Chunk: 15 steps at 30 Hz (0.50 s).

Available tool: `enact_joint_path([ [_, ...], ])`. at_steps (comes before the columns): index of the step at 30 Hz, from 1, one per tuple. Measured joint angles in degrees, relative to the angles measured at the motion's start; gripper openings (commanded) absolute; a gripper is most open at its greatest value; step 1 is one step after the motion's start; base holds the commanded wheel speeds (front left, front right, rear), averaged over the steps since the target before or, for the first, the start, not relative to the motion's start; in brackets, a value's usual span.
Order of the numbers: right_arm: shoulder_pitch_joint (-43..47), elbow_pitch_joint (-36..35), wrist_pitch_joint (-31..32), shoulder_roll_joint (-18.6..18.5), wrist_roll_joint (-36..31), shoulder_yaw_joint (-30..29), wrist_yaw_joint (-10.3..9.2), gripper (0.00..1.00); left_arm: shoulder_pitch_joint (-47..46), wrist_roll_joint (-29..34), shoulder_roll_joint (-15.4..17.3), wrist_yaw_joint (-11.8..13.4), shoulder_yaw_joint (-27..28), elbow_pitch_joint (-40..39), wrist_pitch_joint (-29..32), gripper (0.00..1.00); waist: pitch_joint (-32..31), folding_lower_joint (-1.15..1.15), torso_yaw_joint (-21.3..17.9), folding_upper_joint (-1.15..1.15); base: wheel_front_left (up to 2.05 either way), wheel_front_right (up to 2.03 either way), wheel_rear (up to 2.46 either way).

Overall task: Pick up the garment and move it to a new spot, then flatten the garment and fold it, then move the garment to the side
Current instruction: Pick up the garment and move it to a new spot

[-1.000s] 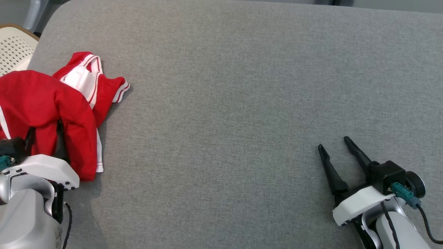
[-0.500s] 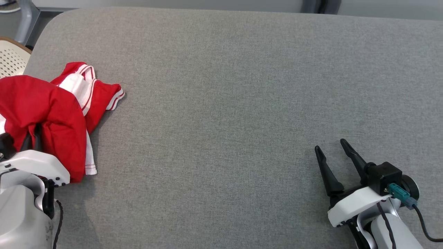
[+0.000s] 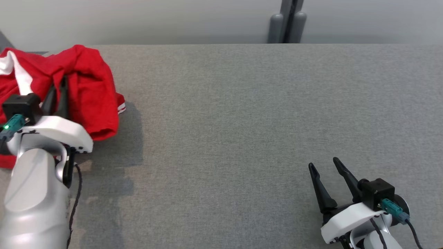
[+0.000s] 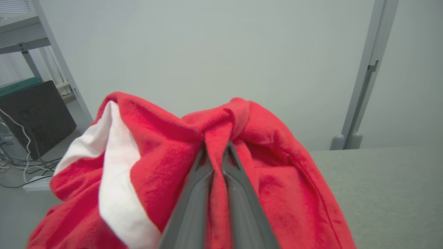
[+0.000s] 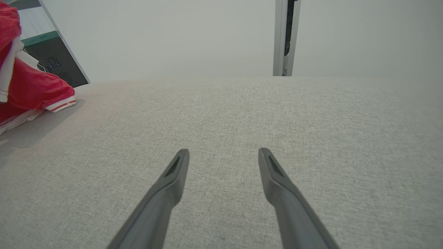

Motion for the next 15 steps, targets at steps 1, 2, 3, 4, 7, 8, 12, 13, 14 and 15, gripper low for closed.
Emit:
enact_joint_path([
  [1,0.25,0.02,0.0,0.1,0.04,-0.03,-0.01,1.0,-0.21,-0.02,-0.64,-0.02,-0.86,-0.59,0.0,0.0,-0.34,0.0,-0.69,0.0,0.0,0.0,0.0],
  [2,0.48,0.04,0.01,0.14,0.04,-0.09,-0.01,1.0,-0.31,-0.04,-1.4,-0.07,-1.85,-1.25,0.0,0.0,-0.69,0.0,-1.42,0.0,0.0,0.0,0.0],
  [3,0.71,0.04,0.01,0.19,0.04,-0.14,-0.01,1.0,-0.35,-0.22,-2.29,-0.2,-2.77,-1.71,0.0,0.0,-1.0,0.0,-2.16,0.0,0.0,0.0,0.0],
  [4,0.99,0.05,0.0,0.22,0.05,-0.21,-0.01,1.0,-0.35,-0.44,-3.25,-0.2,-3.72,-2.04,0.0,0.0,-1.31,0.0,-2.93,0.0,0.0,0.0,0.0],
  [7,1.58,0.2,0.0,0.27,0.05,-0.33,-0.01,1.0,-0.27,-1.94,-6.1,-0.36,-7.56,-3.03,0.0,0.0,-2.1,0.0,-5.41,0.0,0.0,0.0,0.0],
  [8,1.74,0.19,0.0,0.27,0.07,-0.43,-0.01,1.0,-0.18,-2.47,-6.78,-0.37,-9.16,-3.31,0.0,0.0,-2.31,0.0,-6.24,0.0,0.0,0.0,0.0],
  [12,2.21,0.22,0.0,0.27,0.18,-0.54,-0.01,1.0,0.79,-5.68,-8.5,-0.37,-16.36,-4.08,0.0,0.0,-2.95,0.0,-9.7,0.0,0.0,0.0,0.0],
  [13,2.3,0.19,0.0,0.29,0.21,-0.57,-0.01,1.0,0.97,-6.5,-8.82,-0.37,-18.18,-4.53,0.0,0.0,-3.05,0.0,-10.54,0.0,0.0,0.0,0.0],
  [14,2.35,0.2,0.0,0.31,0.22,-0.56,-0.01,1.0,1.05,-7.51,-9.04,-0.37,-20.22,-4.97,0.01,0.0,-3.13,0.0,-11.34,0.0,0.0,0.0,0.0],
  [15,2.37,0.2,0.0,0.32,0.24,-0.59,-0.01,1.0,1.24,-8.5,-9.22,-0.37,-22.18,-5.5,0.0,0.0,-3.19,0.0,-12.14,0.0,0.0,0.0,0.0],
])
